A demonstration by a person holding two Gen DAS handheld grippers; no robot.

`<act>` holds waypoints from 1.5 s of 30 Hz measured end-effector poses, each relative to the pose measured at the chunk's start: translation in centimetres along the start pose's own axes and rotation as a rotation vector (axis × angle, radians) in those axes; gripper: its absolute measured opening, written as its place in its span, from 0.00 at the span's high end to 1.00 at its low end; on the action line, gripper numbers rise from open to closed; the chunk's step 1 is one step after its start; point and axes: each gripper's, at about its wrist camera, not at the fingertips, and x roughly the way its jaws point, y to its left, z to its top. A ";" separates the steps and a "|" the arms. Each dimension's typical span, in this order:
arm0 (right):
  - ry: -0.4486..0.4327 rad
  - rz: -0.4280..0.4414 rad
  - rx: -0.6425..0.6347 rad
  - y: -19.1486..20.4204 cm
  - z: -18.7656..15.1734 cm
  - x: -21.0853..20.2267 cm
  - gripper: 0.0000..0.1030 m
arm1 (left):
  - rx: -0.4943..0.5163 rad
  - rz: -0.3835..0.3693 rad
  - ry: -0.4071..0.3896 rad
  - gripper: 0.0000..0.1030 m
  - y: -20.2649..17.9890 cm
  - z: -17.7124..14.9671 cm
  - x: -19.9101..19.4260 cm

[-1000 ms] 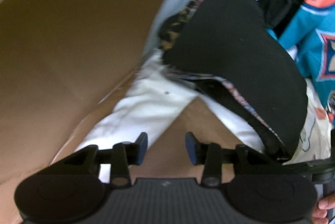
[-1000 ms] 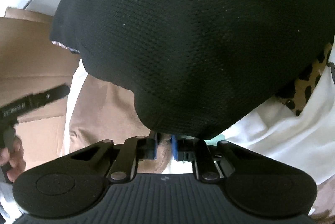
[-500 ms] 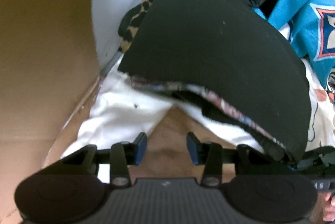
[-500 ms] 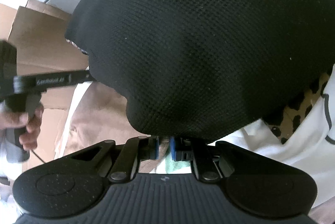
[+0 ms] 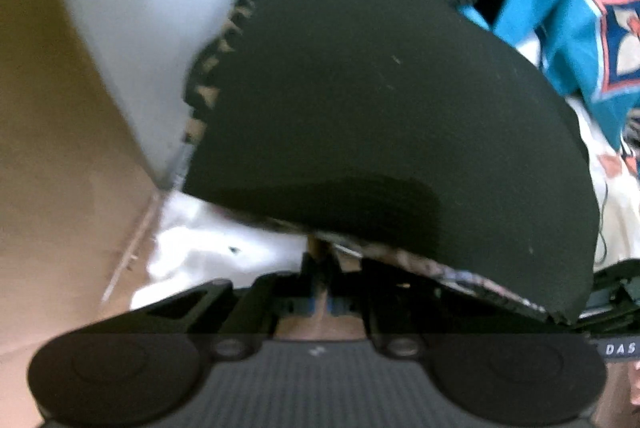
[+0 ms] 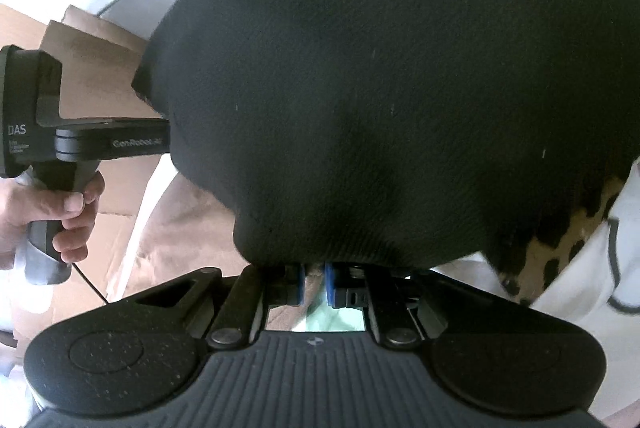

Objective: Fold clothes

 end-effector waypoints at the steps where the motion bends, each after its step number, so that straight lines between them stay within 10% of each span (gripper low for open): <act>1: -0.007 -0.002 -0.004 -0.4 0.7 -0.3 0.92 | 0.006 0.009 -0.002 0.95 0.0 0.0 0.0; 16: -0.036 0.034 -0.056 1.3 0.9 2.0 0.93 | -0.043 0.082 -0.033 0.94 1.2 -0.5 0.3; 19: -0.017 0.036 -0.031 1.2 1.1 2.3 0.92 | -0.046 0.138 -0.023 0.80 1.1 -0.2 0.3; 27: 0.007 0.023 -0.126 2.0 -0.3 0.1 0.70 | -0.057 0.192 -0.054 0.68 1.6 -1.2 -3.1; 36: 0.021 0.138 -0.309 7.0 4.0 1.6 0.71 | -0.119 0.150 -0.084 0.80 1.8 -5.2 -6.1; 43: -0.033 0.028 -0.488 9.6 4.2 5.6 0.72 | -0.116 0.054 -0.091 0.84 -0.1 -5.7 -6.2; 45: -0.042 -0.037 -0.514 9.0 4.0 5.9 0.93 | -0.108 0.071 -0.067 0.85 -0.2 -5.9 -4.9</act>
